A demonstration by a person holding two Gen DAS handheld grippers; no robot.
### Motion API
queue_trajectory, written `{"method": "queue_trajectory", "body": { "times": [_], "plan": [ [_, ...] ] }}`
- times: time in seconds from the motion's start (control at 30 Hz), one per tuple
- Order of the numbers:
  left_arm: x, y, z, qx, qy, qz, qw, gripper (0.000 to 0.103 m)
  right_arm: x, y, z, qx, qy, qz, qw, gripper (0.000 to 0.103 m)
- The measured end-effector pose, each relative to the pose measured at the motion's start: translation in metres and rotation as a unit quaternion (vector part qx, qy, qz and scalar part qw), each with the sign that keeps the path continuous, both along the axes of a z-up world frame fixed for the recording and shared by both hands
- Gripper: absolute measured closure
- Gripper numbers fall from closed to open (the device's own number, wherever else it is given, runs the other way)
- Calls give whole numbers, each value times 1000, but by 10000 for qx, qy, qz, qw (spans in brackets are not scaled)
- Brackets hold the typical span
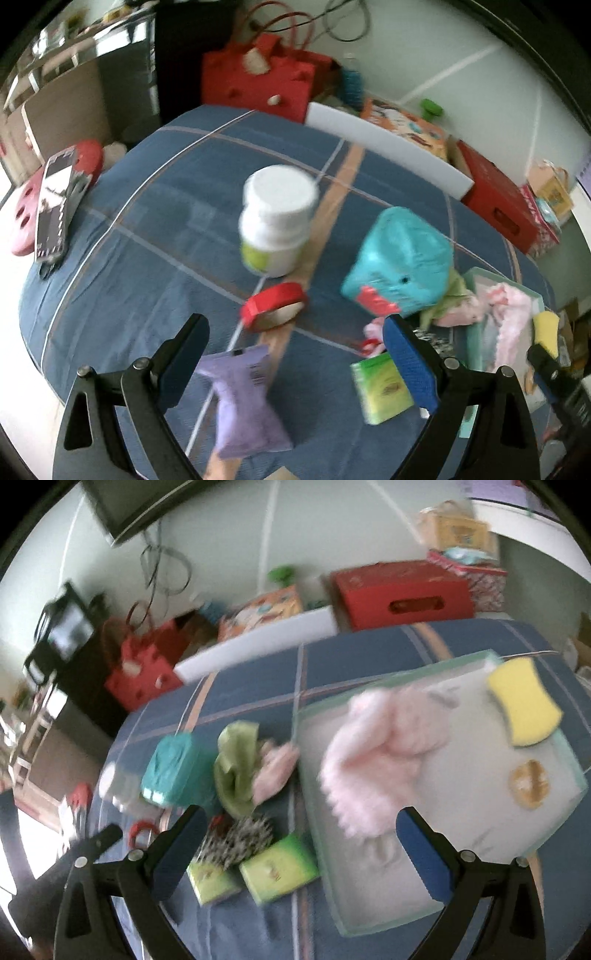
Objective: Organize soft objects
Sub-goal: 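Move both tools back from the tray toward the pile, then grasp the purple packet with the left tool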
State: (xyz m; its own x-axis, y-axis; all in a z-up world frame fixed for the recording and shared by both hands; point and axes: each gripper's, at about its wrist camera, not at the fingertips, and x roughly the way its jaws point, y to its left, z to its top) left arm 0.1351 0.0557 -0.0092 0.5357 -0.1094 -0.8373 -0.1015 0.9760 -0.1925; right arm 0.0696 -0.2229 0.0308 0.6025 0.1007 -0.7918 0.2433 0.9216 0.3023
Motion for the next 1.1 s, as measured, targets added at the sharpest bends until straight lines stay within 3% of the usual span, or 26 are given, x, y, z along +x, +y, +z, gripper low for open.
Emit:
{"method": "queue_trajectory", "body": {
  "times": [0.2, 0.37, 0.73, 0.8, 0.87, 1.03, 1.1],
  "plan": [
    [-10, 24, -23, 99, 281, 214, 9993, 8, -1, 29, -15, 4, 275, 434, 9987, 0],
    [-13, 39, -48, -7, 771, 349, 9964, 8, -2, 37, -25, 57, 477, 561, 9973, 0],
    [-12, 33, -74, -113, 1296, 226, 9912, 8, -3, 52, -36, 19, 667, 780, 9947, 0],
    [-10, 30, -75, -149, 1311, 181, 9911, 13, -3, 54, -36, 5, 659, 829, 9944, 0],
    [-8, 28, -76, -168, 1311, 126, 9911, 28, -2, 55, -37, -7, 673, 851, 9941, 0],
    [-5, 25, -79, -250, 1317, 50, 9910, 53, -1, 54, -38, -37, 702, 853, 9939, 1],
    [-3, 26, -80, -284, 1315, 21, 9909, 57, -1, 54, -38, -42, 693, 854, 9939, 1]
  ]
}}
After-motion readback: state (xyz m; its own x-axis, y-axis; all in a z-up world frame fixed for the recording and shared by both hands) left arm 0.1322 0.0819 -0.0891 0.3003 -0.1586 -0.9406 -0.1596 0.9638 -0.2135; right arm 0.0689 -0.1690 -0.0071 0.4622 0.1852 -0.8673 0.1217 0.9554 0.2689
